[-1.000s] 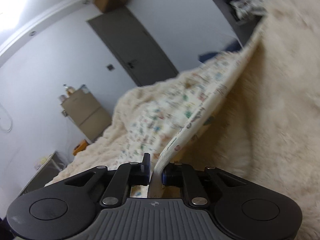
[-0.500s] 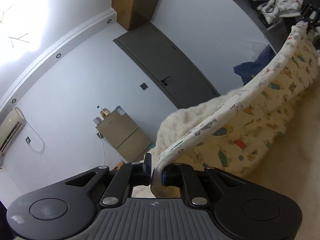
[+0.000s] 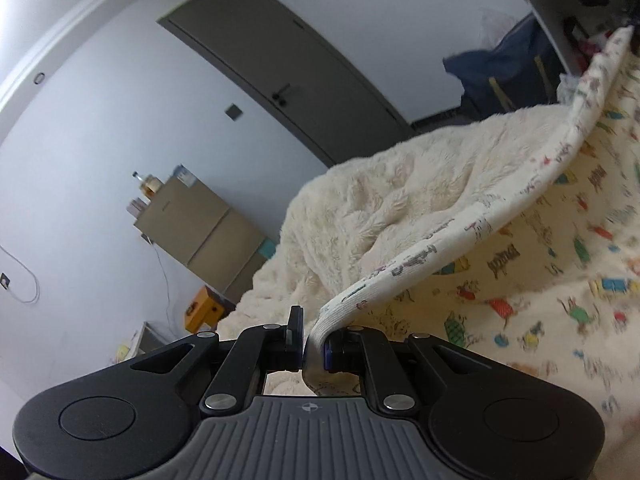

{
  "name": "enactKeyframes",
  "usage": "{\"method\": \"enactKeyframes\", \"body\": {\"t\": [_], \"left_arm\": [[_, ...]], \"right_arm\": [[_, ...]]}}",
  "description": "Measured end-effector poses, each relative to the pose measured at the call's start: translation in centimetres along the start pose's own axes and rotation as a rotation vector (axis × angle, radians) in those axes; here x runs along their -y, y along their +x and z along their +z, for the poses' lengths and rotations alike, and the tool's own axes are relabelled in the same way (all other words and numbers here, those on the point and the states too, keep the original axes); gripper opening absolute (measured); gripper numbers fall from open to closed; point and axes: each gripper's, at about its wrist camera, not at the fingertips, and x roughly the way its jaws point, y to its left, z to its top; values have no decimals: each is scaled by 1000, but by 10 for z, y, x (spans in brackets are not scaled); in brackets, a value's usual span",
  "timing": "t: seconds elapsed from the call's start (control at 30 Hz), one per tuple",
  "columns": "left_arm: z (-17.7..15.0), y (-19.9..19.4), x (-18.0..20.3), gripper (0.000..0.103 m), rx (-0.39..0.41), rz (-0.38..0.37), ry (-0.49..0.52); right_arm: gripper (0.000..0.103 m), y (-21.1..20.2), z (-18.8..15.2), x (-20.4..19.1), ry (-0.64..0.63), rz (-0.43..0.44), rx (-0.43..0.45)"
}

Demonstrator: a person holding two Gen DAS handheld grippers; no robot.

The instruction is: Fold clothes

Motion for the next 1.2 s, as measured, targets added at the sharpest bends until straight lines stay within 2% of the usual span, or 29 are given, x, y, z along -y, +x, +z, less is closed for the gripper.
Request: {"method": "enactKeyframes", "body": {"t": [0.17, 0.3, 0.33, 0.37, 0.4, 0.43, 0.47, 0.5, 0.53, 0.57, 0.63, 0.73, 0.8, 0.93, 1.0, 1.07, 1.1, 1.13, 1.2], "left_arm": [[14, 41, 14, 9, -66, -34, -29], [22, 76, 35, 11, -127, -65, -65], [22, 85, 46, 15, -144, -55, -53], [21, 92, 55, 32, -161, -41, -42], [19, 99, 62, 43, -184, -27, -31], [15, 108, 72, 59, -222, -5, -13], [12, 116, 80, 68, -251, 12, 3], [7, 118, 81, 71, -269, 12, 7], [-1, 119, 80, 75, -295, -1, 0], [-9, 119, 76, 79, -319, -32, -18], [-26, 110, 58, 84, -352, -156, -114], [-51, 84, 31, 100, -358, -291, -257], [-73, 55, 9, 102, -345, -369, -333], [-115, -6, -7, 102, -280, -457, -418], [-134, -34, -2, 102, -255, -469, -435], [-158, -51, 21, 100, -259, -486, -450], [-167, -55, 33, 97, -263, -488, -456], [-173, -57, 43, 89, -257, -478, -457], [-183, -59, 61, 69, -242, -483, -453]], "right_arm": [[8, 6, -16, 30, 170, 22, 34], [10, 24, -29, 53, 298, -29, 8], [12, 28, -32, 57, 320, -42, -5], [21, 31, -35, 59, 339, -59, -22], [30, 35, -38, 59, 340, -84, -40], [37, 40, -41, 58, 329, -116, -59], [50, 42, -44, 56, 307, -154, -69], [57, 42, -46, 56, 303, -183, -70], [59, 41, -48, 57, 316, -203, -69], [59, 38, -49, 60, 339, -206, -61], [60, 32, -51, 65, 384, -196, -40], [60, 25, -47, 62, 378, -213, -16], [60, 16, -44, 49, 337, -227, 9], [60, -4, -37, 16, 239, -253, 62], [60, -14, -33, 0, 190, -266, 89], [60, -18, -30, -23, 123, -250, 101], [61, -18, -29, -36, 87, -236, 104], [61, -18, -27, -49, 52, -223, 107], [62, -17, -24, -72, -17, -205, 113]]}}
